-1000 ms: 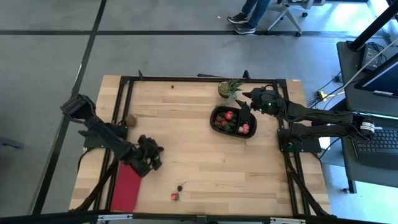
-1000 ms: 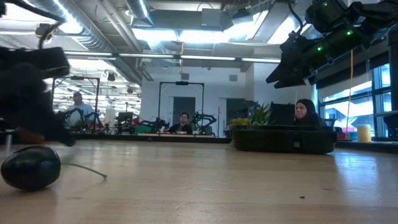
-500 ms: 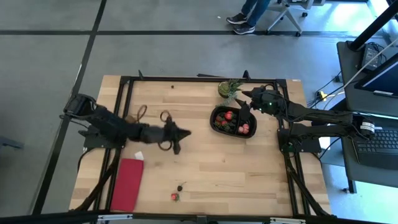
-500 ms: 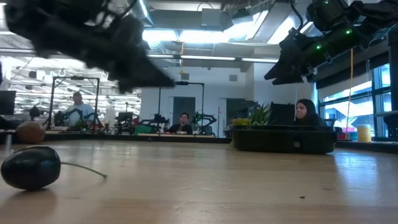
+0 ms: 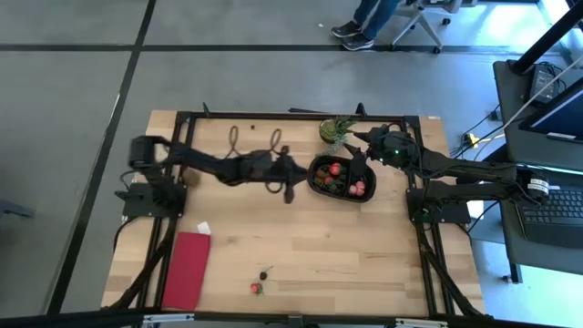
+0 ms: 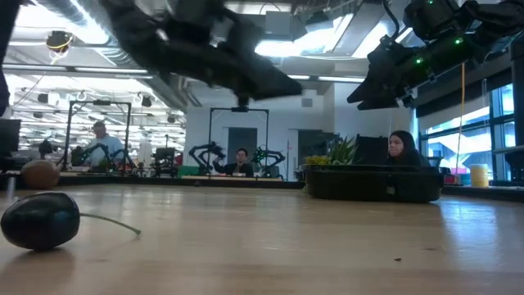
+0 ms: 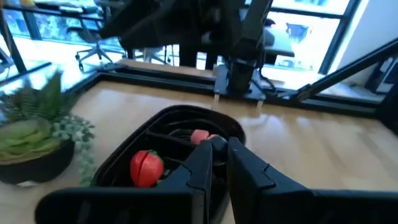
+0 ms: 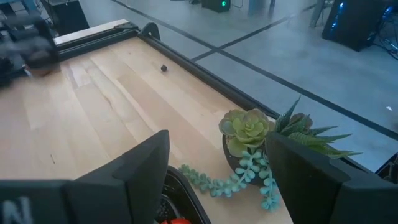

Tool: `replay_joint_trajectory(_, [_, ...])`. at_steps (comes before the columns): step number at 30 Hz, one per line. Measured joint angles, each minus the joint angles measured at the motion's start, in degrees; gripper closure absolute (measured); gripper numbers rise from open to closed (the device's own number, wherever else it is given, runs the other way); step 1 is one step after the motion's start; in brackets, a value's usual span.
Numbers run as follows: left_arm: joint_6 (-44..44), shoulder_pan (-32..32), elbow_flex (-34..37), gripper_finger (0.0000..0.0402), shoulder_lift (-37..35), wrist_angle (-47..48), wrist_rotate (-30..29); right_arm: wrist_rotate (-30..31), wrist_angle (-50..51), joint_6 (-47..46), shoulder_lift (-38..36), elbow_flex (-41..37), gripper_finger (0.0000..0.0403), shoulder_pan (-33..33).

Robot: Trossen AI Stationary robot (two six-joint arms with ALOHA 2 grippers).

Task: Pick and placing Produce into tupperware
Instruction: Put the blueberry into the of the black bin

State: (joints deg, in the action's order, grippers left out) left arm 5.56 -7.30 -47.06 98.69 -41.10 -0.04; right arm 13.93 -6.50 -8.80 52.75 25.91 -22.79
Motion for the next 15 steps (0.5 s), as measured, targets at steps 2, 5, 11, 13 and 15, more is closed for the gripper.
replay_joint_trajectory(2, [-0.16,-0.74,-3.45,0.0372,4.52,0.15,1.62,0.00,0.04,-0.06,0.00,0.00,0.0135,-0.02])
replay_joint_trajectory(5, [-0.15,-1.81,-8.45,0.0379,11.21,0.91,4.33,0.00,0.29,-0.13,0.00,0.00,0.0135,-0.01])
replay_joint_trajectory(11, [0.28,-3.74,-14.86,0.0375,20.27,3.55,4.81,0.00,1.25,-0.35,0.00,0.00,0.0135,-0.01])
replay_joint_trajectory(13, [0.41,-4.19,-15.56,0.0363,21.52,3.67,5.24,-0.02,1.40,-0.26,0.00,0.00,0.0135,-0.02])
replay_joint_trajectory(15, [1.46,-4.44,-15.70,0.0350,21.64,3.61,5.41,-0.02,1.67,-0.24,0.00,0.00,0.0135,0.00])
